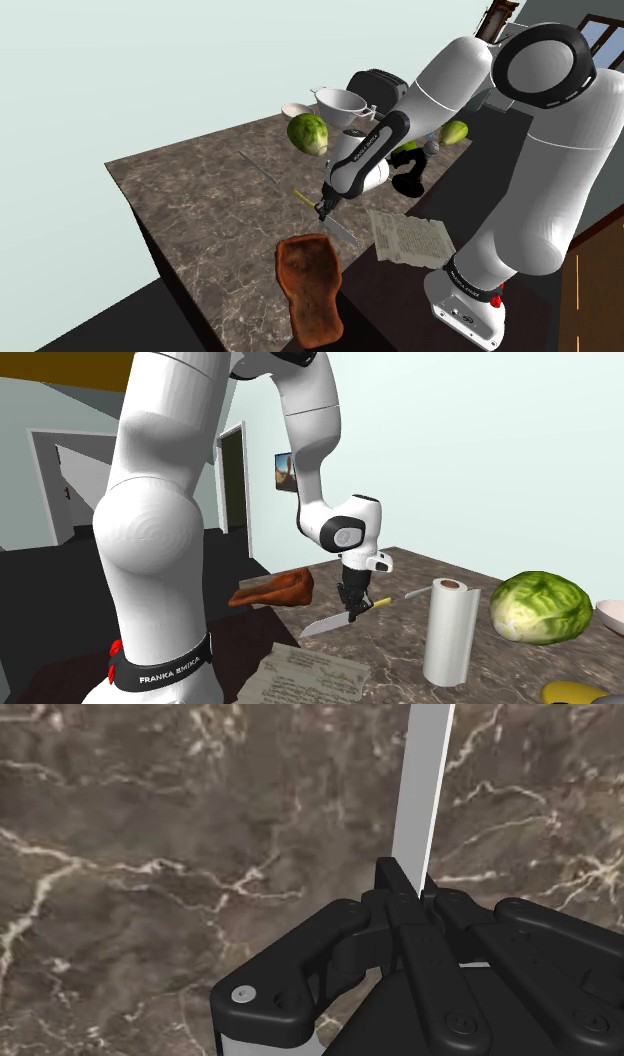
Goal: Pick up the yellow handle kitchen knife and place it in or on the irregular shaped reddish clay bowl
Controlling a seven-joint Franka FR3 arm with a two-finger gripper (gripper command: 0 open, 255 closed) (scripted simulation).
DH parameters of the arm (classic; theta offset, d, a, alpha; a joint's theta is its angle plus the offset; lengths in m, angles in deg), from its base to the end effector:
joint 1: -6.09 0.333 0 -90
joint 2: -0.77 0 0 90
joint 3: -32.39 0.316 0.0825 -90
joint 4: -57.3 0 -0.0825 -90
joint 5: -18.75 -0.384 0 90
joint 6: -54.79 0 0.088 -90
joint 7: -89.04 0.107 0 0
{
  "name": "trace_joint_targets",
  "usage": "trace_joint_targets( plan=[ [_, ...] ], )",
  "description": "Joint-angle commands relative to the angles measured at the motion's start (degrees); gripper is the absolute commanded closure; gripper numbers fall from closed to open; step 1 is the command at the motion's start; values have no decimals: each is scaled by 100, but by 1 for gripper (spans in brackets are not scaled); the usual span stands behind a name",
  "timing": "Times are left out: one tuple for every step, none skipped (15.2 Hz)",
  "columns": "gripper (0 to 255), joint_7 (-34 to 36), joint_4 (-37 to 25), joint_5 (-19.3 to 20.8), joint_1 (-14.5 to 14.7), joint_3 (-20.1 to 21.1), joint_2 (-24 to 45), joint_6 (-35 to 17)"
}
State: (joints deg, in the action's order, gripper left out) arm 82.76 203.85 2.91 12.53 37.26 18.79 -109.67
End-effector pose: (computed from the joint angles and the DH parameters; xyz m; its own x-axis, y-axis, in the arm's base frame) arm 0.4376 0.0749 0.1522 0.9993 0.0366 -0.0067 0.0357 -0.9944 -0.0995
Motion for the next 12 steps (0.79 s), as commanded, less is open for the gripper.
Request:
trace_joint_targets(
  plan=[
    [255, 0, 3, 0, 0, 0, 3, 0],
    [255, 27, 24, 22, 15, -19, -93, 74],
    [255, 53, 43, 46, 30, -39, -188, 150],
    [255, 80, 61, 71, 43, -57, -282, 226],
    [255, 108, 78, 97, 55, -75, -376, 303],
    [255, 136, 94, 124, 65, -91, -469, 381],
    [255, 164, 108, 151, 75, -107, -562, 459],
    [255, 192, 120, 178, 83, -121, -653, 538],
    [255, 220, 131, 206, 90, -134, -744, 618],
    [255, 247, 141, 233, 96, -146, -835, 698],
    [255, 274, 149, 261, 101, -157, -924, 779],
    [255, 301, 155, 287, 104, -167, -1013, 861]
  ],
)
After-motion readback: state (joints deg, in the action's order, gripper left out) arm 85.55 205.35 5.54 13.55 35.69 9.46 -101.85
